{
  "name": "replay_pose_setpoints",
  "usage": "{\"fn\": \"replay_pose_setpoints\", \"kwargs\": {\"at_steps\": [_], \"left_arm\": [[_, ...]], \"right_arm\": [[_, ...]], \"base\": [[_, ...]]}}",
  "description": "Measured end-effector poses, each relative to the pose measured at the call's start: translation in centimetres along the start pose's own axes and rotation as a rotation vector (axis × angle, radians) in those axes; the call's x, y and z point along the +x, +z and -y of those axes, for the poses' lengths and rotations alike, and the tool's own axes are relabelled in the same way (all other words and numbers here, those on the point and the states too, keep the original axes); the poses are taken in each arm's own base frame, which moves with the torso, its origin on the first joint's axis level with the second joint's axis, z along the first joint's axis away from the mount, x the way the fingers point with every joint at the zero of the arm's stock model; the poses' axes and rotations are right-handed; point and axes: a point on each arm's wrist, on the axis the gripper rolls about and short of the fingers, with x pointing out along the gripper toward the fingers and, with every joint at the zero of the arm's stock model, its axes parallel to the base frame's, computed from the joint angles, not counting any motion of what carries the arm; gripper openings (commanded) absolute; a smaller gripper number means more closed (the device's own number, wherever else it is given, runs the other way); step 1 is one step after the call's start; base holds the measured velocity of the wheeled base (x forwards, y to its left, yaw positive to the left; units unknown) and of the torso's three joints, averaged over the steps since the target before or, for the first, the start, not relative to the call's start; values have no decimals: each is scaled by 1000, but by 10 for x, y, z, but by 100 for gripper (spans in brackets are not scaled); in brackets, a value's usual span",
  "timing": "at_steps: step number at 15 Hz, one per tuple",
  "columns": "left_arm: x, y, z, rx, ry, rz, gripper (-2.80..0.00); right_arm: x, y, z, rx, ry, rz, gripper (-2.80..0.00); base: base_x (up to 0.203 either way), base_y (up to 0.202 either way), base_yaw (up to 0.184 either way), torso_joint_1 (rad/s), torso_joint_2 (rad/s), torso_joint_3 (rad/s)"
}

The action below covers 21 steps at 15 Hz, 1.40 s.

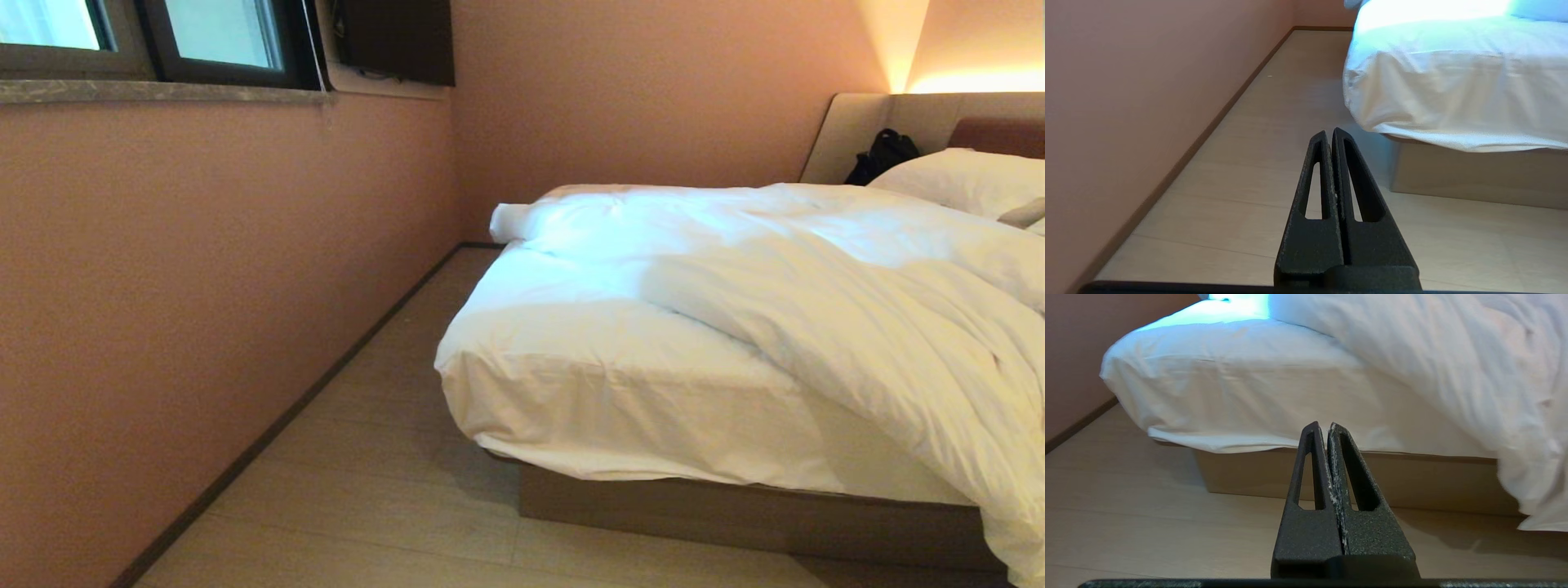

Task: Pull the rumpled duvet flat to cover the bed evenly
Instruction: Hold the folded corner of the quilt

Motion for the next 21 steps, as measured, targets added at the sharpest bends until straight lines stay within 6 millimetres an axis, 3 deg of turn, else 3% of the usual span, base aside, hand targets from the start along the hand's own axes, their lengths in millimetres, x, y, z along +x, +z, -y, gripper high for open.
{"fn": "replay_pose_setpoints", "kwargs": {"at_steps": [4, 12, 21], "left_arm": [[0, 0, 0, -2, -1, 0, -280], [0, 0, 0, -2, 0, 0, -280], [0, 0, 0, -2, 0, 0, -280]], "right_arm": [[0, 0, 0, 0, 0, 0, -280], [0, 0, 0, 0, 0, 0, -280], [0, 0, 0, 0, 0, 0, -280]], "base": [[0, 160, 0, 3, 3, 2], [0, 0, 0, 0, 0, 0], [189, 0, 0, 2, 2, 1]]}}
